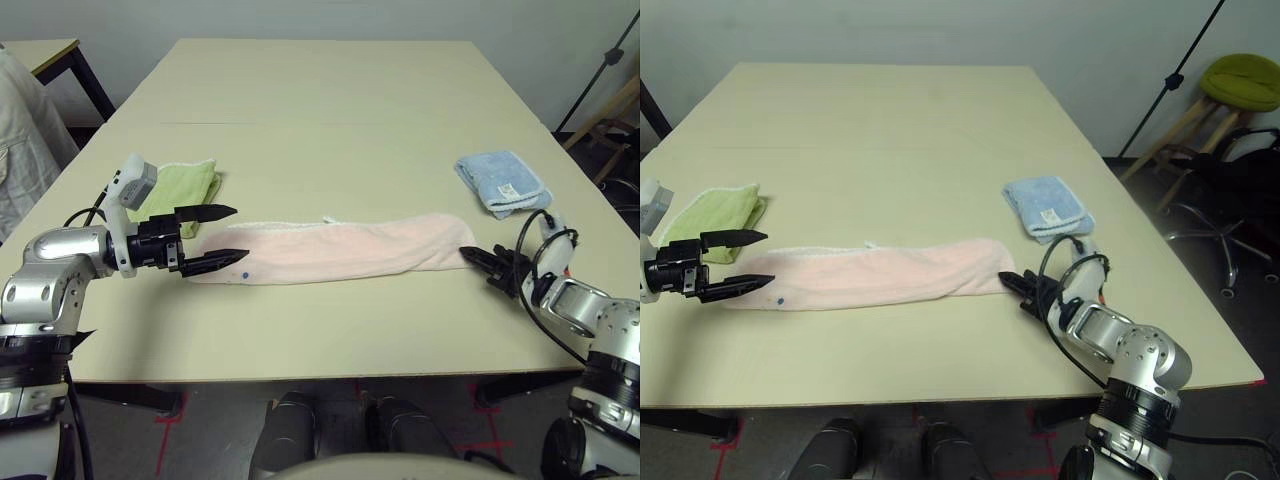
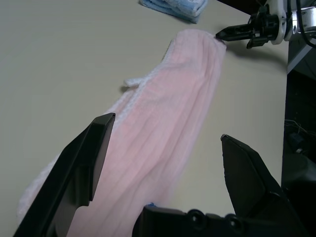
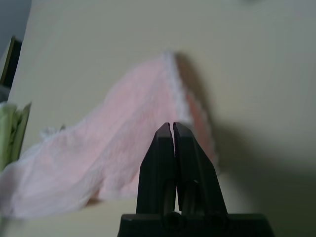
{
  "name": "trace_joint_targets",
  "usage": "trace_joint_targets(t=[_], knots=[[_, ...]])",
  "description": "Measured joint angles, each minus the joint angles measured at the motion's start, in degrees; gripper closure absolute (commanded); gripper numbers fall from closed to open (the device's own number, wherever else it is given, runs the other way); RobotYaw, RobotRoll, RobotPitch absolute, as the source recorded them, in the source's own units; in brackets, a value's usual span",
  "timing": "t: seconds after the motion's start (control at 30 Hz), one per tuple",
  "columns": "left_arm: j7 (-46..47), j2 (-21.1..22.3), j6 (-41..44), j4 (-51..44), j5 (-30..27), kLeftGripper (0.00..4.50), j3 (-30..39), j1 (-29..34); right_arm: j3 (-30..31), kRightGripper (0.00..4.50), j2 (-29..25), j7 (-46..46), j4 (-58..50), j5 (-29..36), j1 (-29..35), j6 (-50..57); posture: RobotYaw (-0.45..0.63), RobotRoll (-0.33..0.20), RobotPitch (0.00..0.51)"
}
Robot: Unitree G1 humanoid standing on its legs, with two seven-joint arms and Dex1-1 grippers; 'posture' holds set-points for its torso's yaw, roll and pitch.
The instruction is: Fold the towel and set it aside.
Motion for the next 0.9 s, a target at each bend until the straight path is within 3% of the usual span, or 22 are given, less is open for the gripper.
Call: trace_joint_targets(t=[0.2,0.37,0.47,0.63,0.77,0.8,0.9], knots=[[-0.60,-0.13,0.05,1.98,0.01,0.00,-1.13,-1.66,-2.30,4.47,0.63,-1.46,-2.46,1.77,3.21,-4.46,0.09,0.000,0.097],[-0.94,-0.12,0.08,2.47,0.04,0.00,-1.85,-2.71,-3.46,4.32,0.58,-2.97,-5.15,7.27,4.82,-1.83,0.07,0.000,0.107],[-1.19,-0.10,0.09,2.95,0.05,0.00,-2.21,-2.86,-4.73,3.58,-2.12,-3.20,-7.78,14.91,7.88,4.54,0.07,0.000,0.109],[-1.43,-0.07,0.09,3.62,0.08,0.00,-2.29,-2.87,-9.00,1.78,-8.71,-6.54,-8.39,26.48,9.32,12.51,0.07,0.000,0.116],[-1.69,-0.08,0.09,4.00,0.20,0.00,-2.53,-2.94,-9.07,0.29,-11.18,-11.25,-7.79,34.01,10.50,15.94,0.07,0.000,0.124],[-1.68,-0.08,0.09,4.29,0.27,0.00,-2.65,-3.03,-8.64,0.04,-11.52,-12.83,-7.40,36.12,10.51,16.30,0.07,0.000,0.124],[-1.68,-0.10,0.10,4.30,0.37,0.00,-3.08,-3.14,-6.81,0.04,-11.99,-18.93,-6.02,43.56,10.90,15.66,0.08,0.000,0.127]])
